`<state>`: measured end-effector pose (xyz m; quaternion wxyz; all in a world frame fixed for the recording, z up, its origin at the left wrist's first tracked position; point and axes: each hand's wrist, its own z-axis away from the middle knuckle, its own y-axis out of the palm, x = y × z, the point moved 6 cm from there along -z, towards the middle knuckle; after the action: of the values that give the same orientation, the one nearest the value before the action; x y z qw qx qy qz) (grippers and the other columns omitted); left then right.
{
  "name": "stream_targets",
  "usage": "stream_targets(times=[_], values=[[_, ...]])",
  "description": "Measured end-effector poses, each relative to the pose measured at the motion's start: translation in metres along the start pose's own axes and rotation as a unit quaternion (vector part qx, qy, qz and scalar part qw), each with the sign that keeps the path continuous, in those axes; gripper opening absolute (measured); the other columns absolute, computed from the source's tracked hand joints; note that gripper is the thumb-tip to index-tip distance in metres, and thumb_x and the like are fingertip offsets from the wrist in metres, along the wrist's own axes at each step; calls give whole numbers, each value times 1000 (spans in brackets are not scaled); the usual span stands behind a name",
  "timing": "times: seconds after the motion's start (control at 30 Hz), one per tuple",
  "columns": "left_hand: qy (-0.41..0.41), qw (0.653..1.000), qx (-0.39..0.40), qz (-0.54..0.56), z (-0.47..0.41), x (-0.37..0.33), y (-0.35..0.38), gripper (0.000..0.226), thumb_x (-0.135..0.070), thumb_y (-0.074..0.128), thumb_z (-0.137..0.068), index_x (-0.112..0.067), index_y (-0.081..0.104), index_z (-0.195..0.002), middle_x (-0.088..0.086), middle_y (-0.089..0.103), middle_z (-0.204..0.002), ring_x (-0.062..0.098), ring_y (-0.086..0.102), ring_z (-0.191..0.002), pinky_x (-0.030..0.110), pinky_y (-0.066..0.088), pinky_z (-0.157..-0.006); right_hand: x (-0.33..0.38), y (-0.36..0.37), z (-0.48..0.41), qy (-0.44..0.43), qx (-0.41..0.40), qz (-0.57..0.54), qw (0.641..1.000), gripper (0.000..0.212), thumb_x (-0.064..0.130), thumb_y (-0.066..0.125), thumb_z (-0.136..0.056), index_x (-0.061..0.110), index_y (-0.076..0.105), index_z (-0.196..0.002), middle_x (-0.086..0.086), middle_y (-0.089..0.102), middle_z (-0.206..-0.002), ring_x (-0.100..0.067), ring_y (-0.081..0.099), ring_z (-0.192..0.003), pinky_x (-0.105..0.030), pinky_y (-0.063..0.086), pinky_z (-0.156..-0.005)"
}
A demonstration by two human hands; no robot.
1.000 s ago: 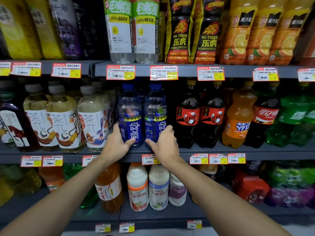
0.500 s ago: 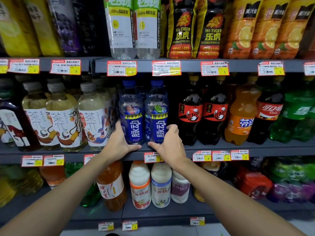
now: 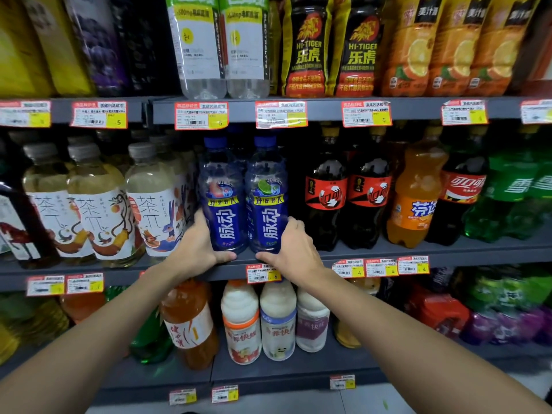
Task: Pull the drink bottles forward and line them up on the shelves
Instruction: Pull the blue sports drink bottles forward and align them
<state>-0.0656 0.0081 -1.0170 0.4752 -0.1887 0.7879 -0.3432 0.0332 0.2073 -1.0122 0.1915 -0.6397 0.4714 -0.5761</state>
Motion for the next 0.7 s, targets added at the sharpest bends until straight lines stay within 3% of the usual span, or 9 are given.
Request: stream_targets(times=[0.1,0.27,0.4,0.7], values=[[14,1000,-1,-15,2,-1,-4,118,-36,99,-55,-11,24,-142,14,55,-140,29,57,-124,32,43,-99,-2,-2,-5,-12,31,-47,998,117,41,92,-69,15,16,-154,-9,50,-144,-32,55,-127,-47,49,-102],[21,999,-29,-6,6,0,-3,131,-33,98,-58,-20,9,-153,12,59,-139,28,61,-121,36,46,-100,-4,-2,-7,-31,39,-69,996,104,41,92,-69,17,27,-147,-8,51,-143,-29,55,-127,-47,48,-102],[29,999,-43,-14,8,1,0,136,-29,96,-63,-22,-2,-157,13,55,-144,31,59,-124,39,45,-103,-5,-1,-5,-36,29,-54,997,105,46,89,-71,16,25,-148,-8,51,-144,-31,57,-125,-48,49,-100],[33,999,-35,1,9,-1,2,132,-23,93,-68,-27,-4,-157,13,52,-147,31,55,-128,41,42,-107,-7,-1,-6,-43,12,-28,999,101,52,86,-73,17,26,-147,-7,54,-142,-30,59,-122,-45,51,-97]])
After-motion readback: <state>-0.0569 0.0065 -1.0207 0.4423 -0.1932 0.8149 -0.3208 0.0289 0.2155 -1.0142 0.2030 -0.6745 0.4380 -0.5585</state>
